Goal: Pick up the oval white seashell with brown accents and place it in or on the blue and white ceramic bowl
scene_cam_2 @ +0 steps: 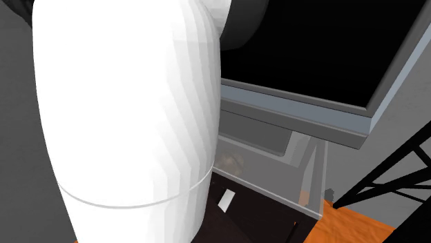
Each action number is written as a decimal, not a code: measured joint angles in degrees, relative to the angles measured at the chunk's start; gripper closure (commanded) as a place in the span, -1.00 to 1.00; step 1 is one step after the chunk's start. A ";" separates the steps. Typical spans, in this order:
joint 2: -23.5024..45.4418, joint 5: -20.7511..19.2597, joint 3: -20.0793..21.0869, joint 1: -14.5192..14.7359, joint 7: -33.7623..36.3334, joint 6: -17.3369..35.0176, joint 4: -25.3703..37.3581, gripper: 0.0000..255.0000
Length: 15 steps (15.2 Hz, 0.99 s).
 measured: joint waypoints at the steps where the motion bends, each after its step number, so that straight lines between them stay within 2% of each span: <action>1: 0.93 -1.29 -0.65 0.66 1.00 0.41 -0.12 1.00; 8: 1.77 -2.55 -1.31 1.27 1.92 0.83 -0.26 1.00; 9: 1.77 -2.55 -1.31 1.27 1.92 0.83 -0.26 -1.00; 15: 1.77 -2.55 -1.31 1.27 1.92 0.83 -0.26 -1.00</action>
